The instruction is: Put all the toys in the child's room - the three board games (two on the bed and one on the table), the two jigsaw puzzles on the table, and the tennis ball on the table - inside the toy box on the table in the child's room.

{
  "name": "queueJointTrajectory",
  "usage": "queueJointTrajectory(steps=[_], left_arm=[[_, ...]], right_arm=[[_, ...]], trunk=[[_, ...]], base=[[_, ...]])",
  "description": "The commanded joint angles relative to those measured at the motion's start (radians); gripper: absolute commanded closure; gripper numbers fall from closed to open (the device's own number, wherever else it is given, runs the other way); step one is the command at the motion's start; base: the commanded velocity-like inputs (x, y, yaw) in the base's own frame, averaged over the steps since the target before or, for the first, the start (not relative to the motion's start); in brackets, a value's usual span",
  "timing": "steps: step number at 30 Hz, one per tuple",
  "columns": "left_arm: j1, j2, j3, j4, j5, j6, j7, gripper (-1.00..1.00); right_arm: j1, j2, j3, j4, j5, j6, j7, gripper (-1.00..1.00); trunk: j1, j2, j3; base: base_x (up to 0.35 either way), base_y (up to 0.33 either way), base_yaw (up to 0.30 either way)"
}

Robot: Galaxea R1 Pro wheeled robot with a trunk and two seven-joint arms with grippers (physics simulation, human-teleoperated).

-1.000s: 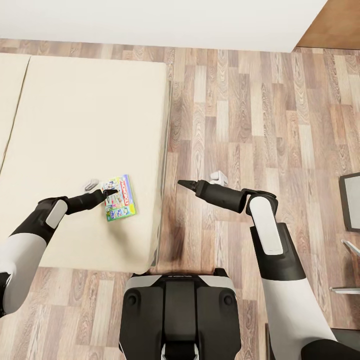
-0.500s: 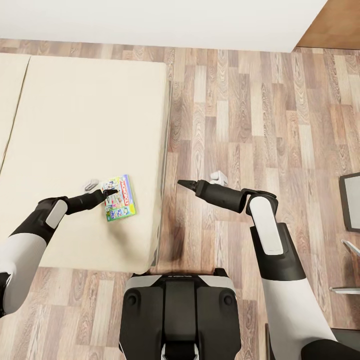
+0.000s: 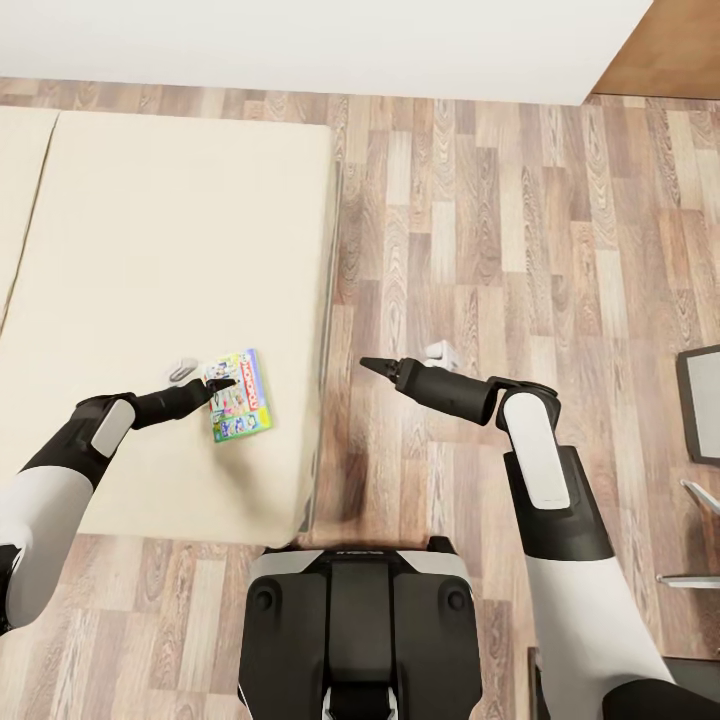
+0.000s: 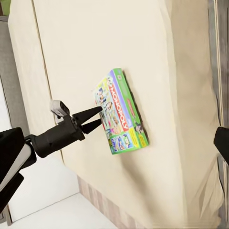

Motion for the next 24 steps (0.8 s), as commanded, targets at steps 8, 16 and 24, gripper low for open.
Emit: queueJointTrajectory(steps=[8,16,24], left_arm=[[0.000,0.000,0.004,0.000,0.002,0.007,-0.007,-1.00],[0.000,-0.004,0.004,-0.003,0.003,0.008,-0.010,-1.00],[0.000,-0.036,0.002,-0.030,0.003,0.017,-0.007,-1.00]], right_arm=[[0.000,0.001,-0.001,0.000,0.001,0.004,-0.003,-1.00],[0.000,0.001,-0.001,0.001,0.003,0.004,-0.004,-1.00],[0.000,0.001,-0.001,0.001,0.003,0.004,-0.005,-1.00]], trunk=[[0.001,-0.002,-0.001],[0.001,-0.002,-0.001],[0.001,-0.002,-0.001]], base=[[0.000,-0.056,0.000],[0.000,-0.003,0.000],[0.000,0.000,0.000]])
